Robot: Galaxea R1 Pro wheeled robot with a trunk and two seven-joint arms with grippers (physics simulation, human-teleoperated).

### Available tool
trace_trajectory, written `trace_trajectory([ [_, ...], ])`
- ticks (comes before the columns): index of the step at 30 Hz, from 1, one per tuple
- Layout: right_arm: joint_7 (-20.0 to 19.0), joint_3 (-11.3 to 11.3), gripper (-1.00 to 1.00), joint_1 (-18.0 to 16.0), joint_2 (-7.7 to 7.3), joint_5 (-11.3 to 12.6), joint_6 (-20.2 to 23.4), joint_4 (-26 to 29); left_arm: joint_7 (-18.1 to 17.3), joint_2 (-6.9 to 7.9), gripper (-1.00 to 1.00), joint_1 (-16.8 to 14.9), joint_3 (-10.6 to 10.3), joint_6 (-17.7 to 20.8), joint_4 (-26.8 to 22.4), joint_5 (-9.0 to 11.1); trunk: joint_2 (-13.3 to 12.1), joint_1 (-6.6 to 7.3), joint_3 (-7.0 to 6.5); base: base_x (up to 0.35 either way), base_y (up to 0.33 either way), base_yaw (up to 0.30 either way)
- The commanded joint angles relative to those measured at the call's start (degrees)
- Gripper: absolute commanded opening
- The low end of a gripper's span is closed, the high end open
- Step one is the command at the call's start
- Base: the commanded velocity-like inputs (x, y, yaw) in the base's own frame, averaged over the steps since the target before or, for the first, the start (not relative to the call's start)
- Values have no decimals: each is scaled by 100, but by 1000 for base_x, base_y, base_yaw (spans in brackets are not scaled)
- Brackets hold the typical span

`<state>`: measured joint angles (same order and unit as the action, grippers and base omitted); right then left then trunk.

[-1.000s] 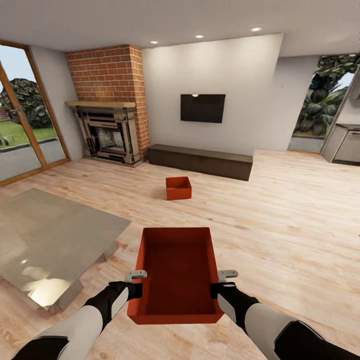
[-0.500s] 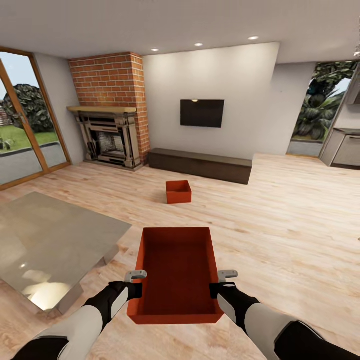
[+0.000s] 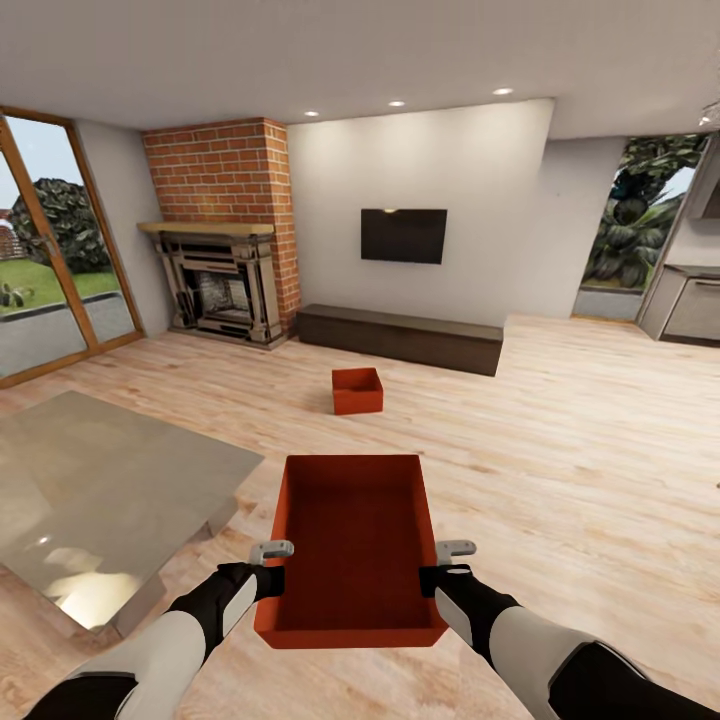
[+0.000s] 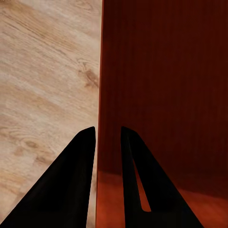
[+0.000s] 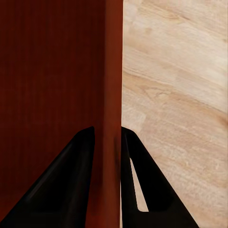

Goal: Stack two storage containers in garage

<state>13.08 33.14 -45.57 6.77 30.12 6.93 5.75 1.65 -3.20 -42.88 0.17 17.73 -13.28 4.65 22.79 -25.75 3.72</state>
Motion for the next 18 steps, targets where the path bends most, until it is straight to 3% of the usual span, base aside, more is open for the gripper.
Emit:
trace_trajectory([
  [1, 36, 122, -100, -5, 17, -33, 36, 93, 46, -6, -100, -1, 18, 38, 3, -58, 13, -4, 4, 0, 0, 0],
  [18, 28, 122, -100, -6, 17, -33, 36, 93, 46, 3, -100, -1, 18, 29, 1, -60, 13, -4, -79, 0, 0, 0],
])
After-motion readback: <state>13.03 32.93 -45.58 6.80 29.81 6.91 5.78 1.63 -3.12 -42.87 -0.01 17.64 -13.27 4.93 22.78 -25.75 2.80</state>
